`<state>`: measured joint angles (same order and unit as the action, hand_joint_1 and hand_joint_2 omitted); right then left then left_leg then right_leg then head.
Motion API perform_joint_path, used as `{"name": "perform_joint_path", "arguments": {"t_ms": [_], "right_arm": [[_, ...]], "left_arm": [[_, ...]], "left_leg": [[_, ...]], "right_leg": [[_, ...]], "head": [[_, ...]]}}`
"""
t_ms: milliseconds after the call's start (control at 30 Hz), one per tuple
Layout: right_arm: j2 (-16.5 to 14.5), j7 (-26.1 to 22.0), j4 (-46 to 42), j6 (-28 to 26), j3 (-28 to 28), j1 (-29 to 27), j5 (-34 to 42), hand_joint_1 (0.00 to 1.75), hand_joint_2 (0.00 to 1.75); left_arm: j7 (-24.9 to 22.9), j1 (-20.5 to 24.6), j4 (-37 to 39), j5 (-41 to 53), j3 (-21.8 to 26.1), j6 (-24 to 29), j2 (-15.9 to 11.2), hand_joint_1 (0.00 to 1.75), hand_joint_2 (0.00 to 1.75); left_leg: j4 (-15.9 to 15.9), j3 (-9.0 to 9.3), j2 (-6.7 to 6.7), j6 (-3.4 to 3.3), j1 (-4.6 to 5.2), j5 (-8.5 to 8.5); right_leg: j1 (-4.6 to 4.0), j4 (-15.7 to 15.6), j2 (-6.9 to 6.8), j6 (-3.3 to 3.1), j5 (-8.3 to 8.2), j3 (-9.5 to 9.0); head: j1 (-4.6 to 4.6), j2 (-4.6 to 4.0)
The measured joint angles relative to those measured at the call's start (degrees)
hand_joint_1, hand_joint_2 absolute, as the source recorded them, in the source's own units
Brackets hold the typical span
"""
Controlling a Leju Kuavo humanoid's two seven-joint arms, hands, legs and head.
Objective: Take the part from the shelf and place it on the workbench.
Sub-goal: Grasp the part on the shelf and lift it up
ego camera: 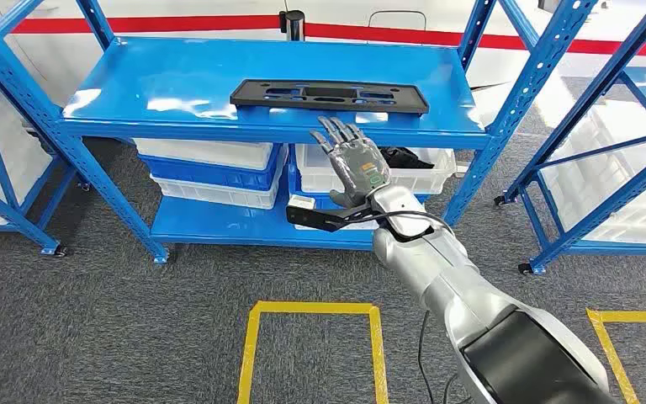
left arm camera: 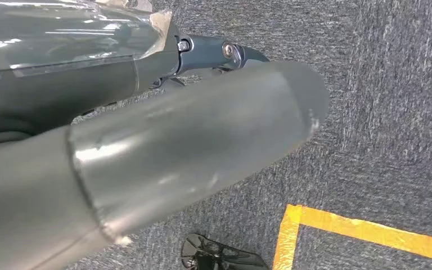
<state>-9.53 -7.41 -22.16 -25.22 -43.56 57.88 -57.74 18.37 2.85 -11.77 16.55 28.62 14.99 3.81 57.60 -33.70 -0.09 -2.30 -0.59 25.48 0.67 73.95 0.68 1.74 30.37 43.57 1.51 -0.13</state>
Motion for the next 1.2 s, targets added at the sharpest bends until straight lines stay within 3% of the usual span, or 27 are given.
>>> {"name": "perform_joint_path", "arguments": {"t_ms": [67, 100, 167, 233, 333, 433, 467, 500, 533, 600, 633, 700, 800, 833, 900, 967, 1000, 1033, 1100, 1133, 1200], "right_arm": [[0.0, 0.0, 0.0, 0.0, 0.1, 0.2, -0.1, 0.0, 1.75], [0.0, 0.0, 0.0, 0.0, 0.2, 0.3, -0.2, 0.0, 1.75], [-0.2, 0.1, 0.0, 0.1, 0.4, 0.7, -0.4, 0.0, 1.75], [-0.5, 0.3, 0.0, 0.3, 0.5, 0.8, -0.8, 0.0, 1.75], [-1.1, 0.7, 0.0, 0.6, 0.6, 1.0, -1.5, 0.0, 1.75], [-1.9, 1.1, 0.1, 0.8, 0.6, 0.9, -2.0, 0.0, 1.75], [-2.1, 1.2, 0.2, 0.8, 0.6, 0.7, -2.0, 0.0, 1.75], [-2.2, 1.2, 0.3, 0.8, 0.6, 0.5, -2.1, 0.0, 1.75], [-2.3, 1.3, 0.4, 0.9, 0.6, 0.4, -2.1, 0.0, 1.75], [-2.4, 1.4, 0.4, 1.0, 0.6, 0.3, -2.2, 0.0, 1.75], [-2.4, 1.5, 0.5, 1.0, 0.6, 0.4, -2.2, 0.0, 1.75], [-2.3, 1.6, 0.5, 1.0, 0.7, 0.4, -2.4, 0.0, 1.75], [-2.3, 1.9, 0.6, 1.1, 0.8, 0.4, -2.8, 0.0, 1.75], [-2.3, 2.0, 0.6, 1.2, 0.8, 0.5, -2.9, 0.0, 1.75], [-2.3, 2.2, 0.7, 1.4, 0.9, 0.5, -3.1, 0.0, 1.75], [-2.2, 2.2, 0.9, 1.5, 0.9, 0.2, -3.3, 0.0, 1.75], [-2.2, 2.2, 1.0, 1.5, 0.9, -0.1, -3.4, 0.0, 1.75], [-2.2, 2.3, 1.2, 1.5, 0.9, -0.3, -3.5, 0.0, 1.75], [-2.2, 2.3, 1.3, 1.5, 0.9, -0.3, -3.7, 0.0, 1.75], [-2.2, 2.3, 1.3, 1.5, 0.9, -0.3, -3.9, 0.0, 1.75], [-2.2, 2.3, 1.4, 1.6, 1.0, -0.2, -4.0, 0.0, 1.75]], "left_arm": [[0.0, 0.0, 0.0, 0.0, 0.0, 0.0, 0.0, 0.0, 0.0], [-0.1, 0.0, 0.0, 0.0, 0.0, 0.1, 0.1, 0.0, 0.0], [-0.1, 0.1, 0.1, 0.0, 0.0, 0.1, 0.1, 0.0, 0.0], [0.0, 0.1, 0.1, 0.0, 0.1, 0.1, 0.1, 0.0, 0.0], [0.0, 0.2, 0.1, 0.1, 0.3, 0.0, 0.1, 0.0, 0.0], [-0.2, 0.1, 0.1, 0.3, 0.5, 0.1, 0.2, 0.0, 0.0], [-0.3, 0.1, 0.1, 0.3, 0.6, 0.2, 0.2, 0.0, 0.0], [-0.4, 0.1, 0.1, 0.3, 0.6, 0.2, 0.2, 0.0, 0.0], [-0.5, 0.0, 0.1, 0.4, 0.6, 0.2, 0.2, 0.0, 0.0], [-0.6, 0.1, 0.2, 0.6, 0.6, 0.2, 0.2, 0.0, 0.0], [-0.6, 0.1, 0.2, 0.7, 0.6, 0.2, 0.1, 0.0, 0.0], [-0.6, 0.1, 0.2, 0.9, 0.6, 0.1, 0.2, 0.0, 0.0], [-0.7, 0.1, 0.2, 0.9, 0.6, -0.1, 0.2, 0.0, 0.0], [-0.7, 0.1, 0.2, 0.9, 0.6, -0.1, 0.2, 0.0, 0.0], [-0.6, 0.1, 0.2, 1.0, 0.6, -0.1, 0.3, 0.0, 0.0], [-0.6, 0.1, 0.2, 1.0, 0.6, -0.1, 0.3, 0.0, 0.0], [-0.6, 0.0, 0.2, 1.0, 0.6, -0.1, 0.3, 0.0, 0.0], [-0.6, 0.0, 0.2, 1.0, 0.6, -0.1, 0.3, 0.0, 0.0], [-0.6, -0.1, 0.2, 1.0, 0.6, 0.0, 0.4, 0.0, 0.0], [-0.6, 0.0, 0.2, 1.0, 0.7, 0.1, 0.4, 0.0, 0.0], [-0.6, 0.1, 0.2, 1.0, 0.8, 0.1, 0.4, 0.0, 0.0]], "left_leg": [[0.0, 0.21, -0.02, 0.13, 0.03, 0.16], [0.1, 0.35, -0.03, 0.32, 0.16, 0.35], [0.2, 0.53, -0.02, 0.81, 0.39, 0.77], [0.1, 0.63, 0.06, 1.35, 0.34, 1.07], [2.3, -0.37, 0.14, 2.39, -0.13, 2.59], [12.0, -5.47, 0.12, 3.37, -0.5, 6.84], [14.6, -7.19, 0.12, 3.6, -0.62, 7.42], [15.5, -8.11, 0.13, 3.79, -0.74, 6.92], [14.2, -7.95, 0.15, 3.91, -0.89, 5.39], [7.0, -4.89, 0.17, 3.94, -1.19, 1.19], [3.5, -3.15, 0.14, 3.79, -1.18, -0.07], [0.2, -1.28, 0.02, 3.02, -0.88, -0.41], [-0.4, -0.34, -0.07, 1.19, -0.53, 0.02], [-0.5, 0.13, -0.07, 0.68, -0.5, 0.15], [-0.6, 0.87, -0.09, -0.05, -0.49, 0.59], [-0.6, 1.48, -0.12, -0.3, -0.4, 1.19], [-0.6, 1.93, -0.16, -0.27, -0.37, 1.56], [-0.6, 2.49, -0.21, -0.16, -0.34, 1.98], [-0.6, 3.81, -0.26, 0.21, -0.34, 3.03], [-0.5, 4.49, -0.24, 0.49, -0.28, 3.63], [-0.8, 5.39, -0.18, 1.2, -0.14, 4.72]], "right_leg": [[-0.01, -5.2, -0.1, 0.23, -2.22, -2.39], [-0.08, -9.7, -0.29, 0.27, -4.0, -4.54], [-0.26, -15.5, -0.6, -0.18, -6.13, -7.46], [-0.45, -16.4, -0.57, -0.88, -6.41, -7.93], [0.12, -16.8, -0.32, -1.94, -6.48, -8.44], [0.26, -16.9, -0.19, -2.6, -6.19, -8.8], [0.24, -16.9, -0.16, -2.72, -6.08, -8.87], [0.23, -16.9, -0.11, -2.77, -5.96, -8.97], [0.25, -16.9, -0.04, -2.74, -5.82, -9.14], [0.28, -16.9, 0.09, -2.43, -5.46, -9.64], [0.13, -16.9, 0.14, -2.15, -5.23, -9.81], [-0.12, -16.8, 0.19, -1.37, -5.08, -10.04], [-0.29, -15.6, 0.13, -0.25, -5.13, -9.97], [-0.26, -14.1, 0.05, -0.16, -4.58, -9.29], [-0.11, -8.0, -0.09, -0.47, -2.36, -5.9], [-0.08, -0.8, -0.11, -0.6, -0.27, -1.38], [-0.08, 0.6, -0.11, -0.35, -0.23, -0.03], [-0.08, -0.3, -0.12, 0.09, -1.21, 0.16], [-0.08, -7.6, -0.3, 0.88, -5.3, -2.32], [-0.2, -11.7, -0.47, 0.81, -6.96, -3.79], [-0.54, -16.0, -0.77, -0.35, -7.74, -5.83]], "head": [[0.0, 0.0], [-0.03, 0.0], [0.01, 0.0], [0.01, 0.0], [0.14, 0.0], [0.38, 0.0], [0.34, 0.0], [0.38, 0.0], [0.37, 0.0], [0.38, 0.0], [0.33, 0.0], [0.31, 0.0], [0.25, 0.0], [0.17, 0.0], [0.06, 0.0], [0.0, 0.0], [-0.02, 0.0], [-0.05, 0.0], [-0.1, 0.0], [-0.11, 0.0], [-0.18, 0.0]]}}
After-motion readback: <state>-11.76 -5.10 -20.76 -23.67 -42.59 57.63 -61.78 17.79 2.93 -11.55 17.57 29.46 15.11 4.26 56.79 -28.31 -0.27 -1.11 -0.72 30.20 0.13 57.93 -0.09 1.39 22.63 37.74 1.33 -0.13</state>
